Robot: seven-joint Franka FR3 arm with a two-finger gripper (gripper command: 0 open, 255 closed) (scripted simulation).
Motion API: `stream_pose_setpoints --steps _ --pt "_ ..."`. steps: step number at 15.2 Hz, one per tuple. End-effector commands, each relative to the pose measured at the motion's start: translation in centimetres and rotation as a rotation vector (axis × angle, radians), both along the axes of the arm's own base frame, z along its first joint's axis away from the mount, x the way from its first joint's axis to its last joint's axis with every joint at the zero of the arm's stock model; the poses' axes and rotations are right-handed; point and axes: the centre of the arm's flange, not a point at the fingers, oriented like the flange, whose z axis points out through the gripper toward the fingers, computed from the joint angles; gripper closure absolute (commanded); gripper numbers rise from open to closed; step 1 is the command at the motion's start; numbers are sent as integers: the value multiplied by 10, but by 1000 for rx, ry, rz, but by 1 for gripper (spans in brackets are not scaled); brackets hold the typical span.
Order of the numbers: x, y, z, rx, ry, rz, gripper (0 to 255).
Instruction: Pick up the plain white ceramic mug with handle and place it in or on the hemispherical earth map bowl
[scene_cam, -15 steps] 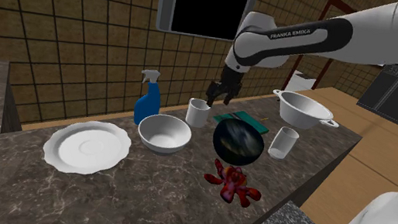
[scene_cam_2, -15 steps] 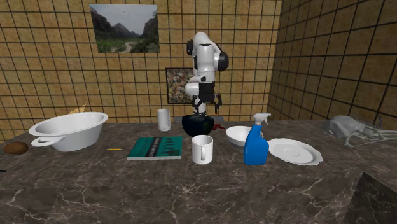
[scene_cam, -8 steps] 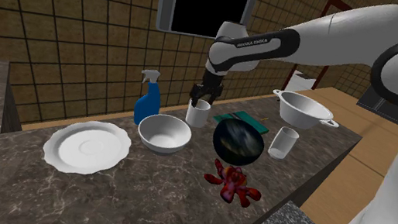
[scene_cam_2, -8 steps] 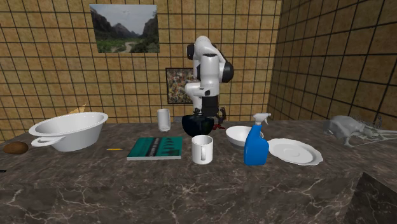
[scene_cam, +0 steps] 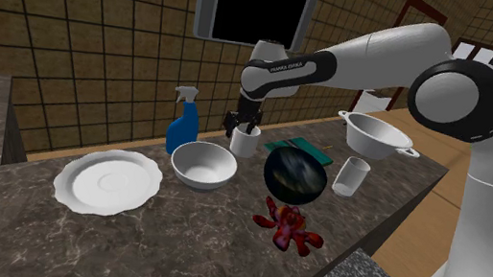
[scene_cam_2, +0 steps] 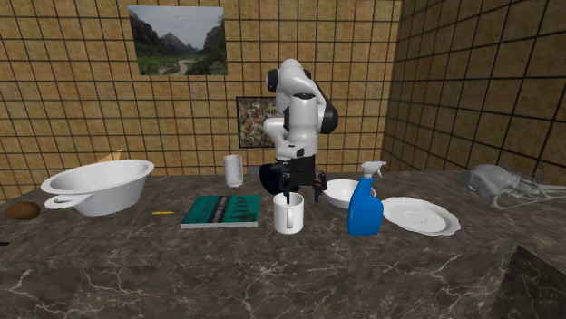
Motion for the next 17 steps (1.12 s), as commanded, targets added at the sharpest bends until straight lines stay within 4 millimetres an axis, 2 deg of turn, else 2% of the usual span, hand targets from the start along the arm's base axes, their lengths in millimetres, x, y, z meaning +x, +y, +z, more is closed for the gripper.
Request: stream_pose_setpoints --steps 1,3,11,12,17 --pt "0 0 -10 0 0 0 0" --pt "1 0 -18 0 0 0 0" --pt "1 0 -18 0 0 0 0" --pt "1 0 -18 0 0 0 255" --pt "1 0 -18 0 0 0 255"
